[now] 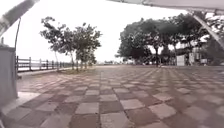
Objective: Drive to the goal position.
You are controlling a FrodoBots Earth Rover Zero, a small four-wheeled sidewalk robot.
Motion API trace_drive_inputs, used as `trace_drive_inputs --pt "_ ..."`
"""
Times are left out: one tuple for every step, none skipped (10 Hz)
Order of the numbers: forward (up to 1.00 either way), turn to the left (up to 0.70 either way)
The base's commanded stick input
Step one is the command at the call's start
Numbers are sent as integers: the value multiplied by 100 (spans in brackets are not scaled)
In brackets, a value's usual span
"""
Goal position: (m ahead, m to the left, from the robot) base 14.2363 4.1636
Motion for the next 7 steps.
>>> trace_drive_inputs --pt "100 0" --pt "100 0" --pt "100 0" --pt "100 0" --pt "100 0" --pt "100 0" --pt "100 0"
